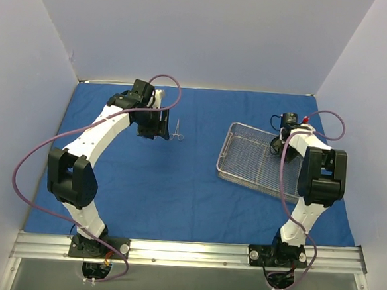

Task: Open and lay out the surgical kit
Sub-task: Pick up the medical item from the container.

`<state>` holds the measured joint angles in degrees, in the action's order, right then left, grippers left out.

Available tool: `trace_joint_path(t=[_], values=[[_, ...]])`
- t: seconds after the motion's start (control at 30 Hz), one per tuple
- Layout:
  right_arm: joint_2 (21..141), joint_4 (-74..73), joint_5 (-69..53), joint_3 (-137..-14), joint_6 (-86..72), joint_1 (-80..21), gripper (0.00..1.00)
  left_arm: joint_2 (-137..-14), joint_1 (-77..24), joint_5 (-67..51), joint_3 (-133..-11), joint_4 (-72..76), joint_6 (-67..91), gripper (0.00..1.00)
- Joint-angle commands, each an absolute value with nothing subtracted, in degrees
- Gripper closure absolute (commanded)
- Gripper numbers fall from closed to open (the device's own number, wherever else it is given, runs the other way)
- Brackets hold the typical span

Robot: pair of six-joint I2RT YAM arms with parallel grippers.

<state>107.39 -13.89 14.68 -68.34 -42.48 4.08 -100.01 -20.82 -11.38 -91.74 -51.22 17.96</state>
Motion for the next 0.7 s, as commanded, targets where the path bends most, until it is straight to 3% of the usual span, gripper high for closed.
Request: trace_joint_path(t=[0.0,0.33,0.53,0.67], values=[[110.3,-15.02,16.88,-70.05,-44.91,3.95,0.5,-97.3,-20.57,-12.66,-91.76,-48.87,17.23,0.3],[107.59,-19.15,14.15,-68.11,-45.09,3.69,0.89,-97.29,-19.86,-13.18,-92.02,-48.69,17.05,0.3],[104.24,-23.1,11.69,-72.23,-44.65,4.13,1.0,-98.79,-19.95,-14.06,-95.09,-49.3,17.05,0.3],[100.29,-24.35,4.86,-74.26,-40.71,3.87,1.0,-99.05,-19.95,-15.9,-96.94,-48.17,16.17,0.29]])
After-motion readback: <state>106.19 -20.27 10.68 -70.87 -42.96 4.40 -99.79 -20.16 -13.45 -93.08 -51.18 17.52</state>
